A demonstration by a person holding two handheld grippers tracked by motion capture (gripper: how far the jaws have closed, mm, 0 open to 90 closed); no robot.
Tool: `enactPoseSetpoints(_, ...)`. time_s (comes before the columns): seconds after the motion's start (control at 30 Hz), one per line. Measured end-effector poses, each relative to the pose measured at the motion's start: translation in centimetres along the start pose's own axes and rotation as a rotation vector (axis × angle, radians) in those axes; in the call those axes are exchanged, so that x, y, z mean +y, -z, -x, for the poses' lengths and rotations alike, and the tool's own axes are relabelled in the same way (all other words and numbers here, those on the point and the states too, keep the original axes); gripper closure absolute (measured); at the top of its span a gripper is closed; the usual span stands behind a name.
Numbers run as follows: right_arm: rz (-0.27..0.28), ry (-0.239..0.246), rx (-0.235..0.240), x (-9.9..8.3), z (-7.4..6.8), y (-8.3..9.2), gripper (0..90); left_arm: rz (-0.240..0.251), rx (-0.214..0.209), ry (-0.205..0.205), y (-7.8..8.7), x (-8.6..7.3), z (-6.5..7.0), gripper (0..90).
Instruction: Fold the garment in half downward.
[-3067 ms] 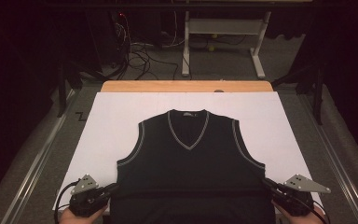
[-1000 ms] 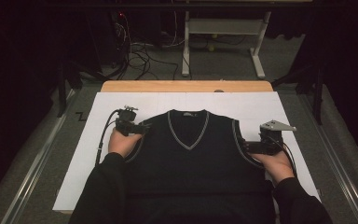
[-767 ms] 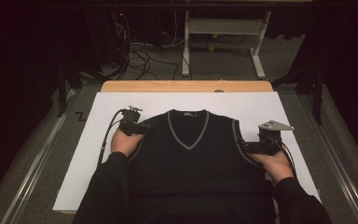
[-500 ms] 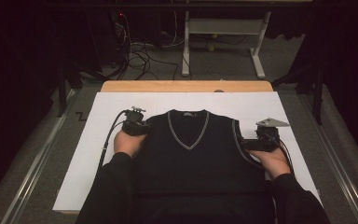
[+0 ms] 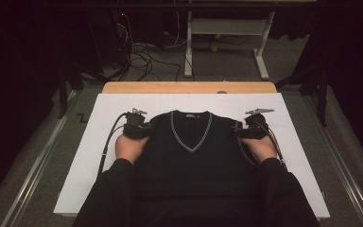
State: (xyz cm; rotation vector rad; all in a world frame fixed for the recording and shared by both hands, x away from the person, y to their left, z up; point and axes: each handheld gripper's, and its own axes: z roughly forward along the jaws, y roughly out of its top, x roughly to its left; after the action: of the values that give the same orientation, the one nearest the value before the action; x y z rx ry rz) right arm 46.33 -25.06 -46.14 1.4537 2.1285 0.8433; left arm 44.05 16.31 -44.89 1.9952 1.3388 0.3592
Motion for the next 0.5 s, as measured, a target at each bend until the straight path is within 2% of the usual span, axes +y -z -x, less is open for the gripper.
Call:
enactPoseSetpoints(0.07, -0.019, -0.008, 0.008, 0.1, -0.2, -0.6, 26.2, 0.008, -0.004, 0.006, 0.2, -0.1, 0.0, 69.9)
enactPoseSetpoints(0.17, -0.017, -0.016, -0.015, 0.3, -0.5, -0.9, 30.5, 0.012, -0.006, 0.009, 0.4, -0.4, -0.1, 69.8)
enactPoseSetpoints(0.23, -0.019, -0.001, -0.007, 0.4, -0.8, -0.7, 44.5, 0.019, -0.008, 0.011, 0.6, -0.5, -0.1, 69.8)
enactPoseSetpoints(0.37, -0.018, -0.014, -0.007, 0.4, -1.2, -0.6, 62.4, 0.028, -0.005, 0.012, 0.6, -0.9, -0.2, 69.8)
enactPoseSetpoints(0.5, -0.018, -0.008, 0.030, 0.3, -1.4, -0.5, 78.2, 0.034, -0.010, 0.008, 0.6, -1.0, -0.3, 69.8)
